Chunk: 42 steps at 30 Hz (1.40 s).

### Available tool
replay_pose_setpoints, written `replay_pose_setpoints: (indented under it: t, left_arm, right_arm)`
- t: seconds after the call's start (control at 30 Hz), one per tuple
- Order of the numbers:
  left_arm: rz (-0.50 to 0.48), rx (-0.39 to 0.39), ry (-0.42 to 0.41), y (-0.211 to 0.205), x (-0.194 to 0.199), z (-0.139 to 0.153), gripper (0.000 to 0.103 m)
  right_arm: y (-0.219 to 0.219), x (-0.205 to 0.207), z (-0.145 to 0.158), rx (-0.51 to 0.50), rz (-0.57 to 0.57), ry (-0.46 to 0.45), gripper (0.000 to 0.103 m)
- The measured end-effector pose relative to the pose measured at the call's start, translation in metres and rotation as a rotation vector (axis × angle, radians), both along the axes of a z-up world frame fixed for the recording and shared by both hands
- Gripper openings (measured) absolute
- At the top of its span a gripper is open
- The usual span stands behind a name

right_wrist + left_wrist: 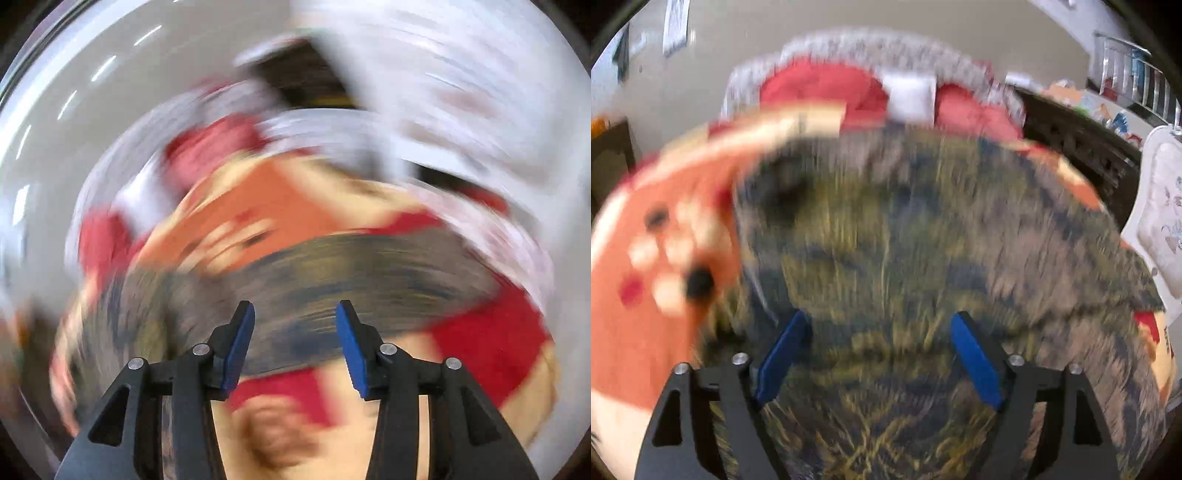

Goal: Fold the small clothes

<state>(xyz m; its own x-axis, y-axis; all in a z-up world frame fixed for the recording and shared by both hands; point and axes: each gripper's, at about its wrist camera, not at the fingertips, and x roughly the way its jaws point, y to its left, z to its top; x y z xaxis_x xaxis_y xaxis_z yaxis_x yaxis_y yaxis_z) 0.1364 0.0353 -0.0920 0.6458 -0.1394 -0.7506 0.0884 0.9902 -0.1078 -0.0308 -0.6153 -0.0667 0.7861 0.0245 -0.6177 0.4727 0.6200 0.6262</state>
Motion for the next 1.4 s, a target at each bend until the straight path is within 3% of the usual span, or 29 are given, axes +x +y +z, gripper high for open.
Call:
replay_pose_setpoints:
  t: [0.07, 0.13, 0.2, 0.4, 0.57, 0.6, 0.7, 0.8, 0.87, 1.03, 1.17, 1.27, 1.4]
  left_arm:
    - [0.009, -0.023, -0.009, 0.002, 0.002, 0.001, 0.089]
    - [0.005, -0.02, 0.008, 0.0, 0.005, -0.001, 0.091]
    - [0.0, -0.002, 0.007, -0.003, 0.006, -0.001, 0.092]
    - [-0.001, 0.017, 0.013, -0.008, 0.012, -0.002, 0.093]
    - [-0.001, 0.019, 0.014, -0.009, 0.009, -0.003, 0.094]
    - [-0.001, 0.021, 0.015, -0.009, 0.01, -0.003, 0.094]
    - [-0.001, 0.018, 0.015, -0.01, 0.01, -0.004, 0.095]
    - [-0.001, 0.01, 0.012, -0.009, 0.01, -0.004, 0.095]
    - [-0.001, 0.002, 0.011, -0.007, 0.009, -0.004, 0.095]
    - [-0.003, -0.03, 0.004, -0.002, 0.008, -0.003, 0.095]
    - [-0.005, -0.062, -0.002, 0.004, 0.007, -0.002, 0.095]
    - [-0.003, -0.059, -0.016, 0.003, 0.004, 0.003, 0.094]
    - [0.043, -0.08, -0.075, 0.02, -0.021, 0.022, 0.094]
  right_arm:
    - [-0.054, -0.035, -0.035, 0.262, -0.138, -0.071, 0.052]
    - [-0.076, -0.047, -0.064, 0.435, -0.21, -0.109, 0.052]
    - [-0.086, -0.051, -0.085, 0.514, -0.248, -0.115, 0.052]
    - [-0.086, -0.02, -0.124, 0.586, -0.265, -0.033, 0.052]
    - [-0.094, -0.014, -0.136, 0.544, -0.305, -0.085, 0.046]
    - [-0.095, -0.014, -0.136, 0.539, -0.316, -0.091, 0.042]
    - [-0.1, -0.009, -0.125, 0.46, -0.287, -0.078, 0.014]
    - [-0.101, -0.007, -0.083, 0.304, -0.249, -0.084, 0.012]
    - [-0.096, -0.004, -0.039, 0.187, -0.21, -0.108, 0.012]
    - [-0.059, -0.003, 0.1, -0.115, -0.129, -0.272, 0.012]
    - [-0.009, 0.001, 0.179, -0.234, -0.046, -0.412, 0.012]
    - [0.048, 0.022, 0.212, -0.301, 0.092, -0.455, 0.011]
    - [0.142, 0.068, 0.208, -0.307, 0.323, -0.435, 0.011]
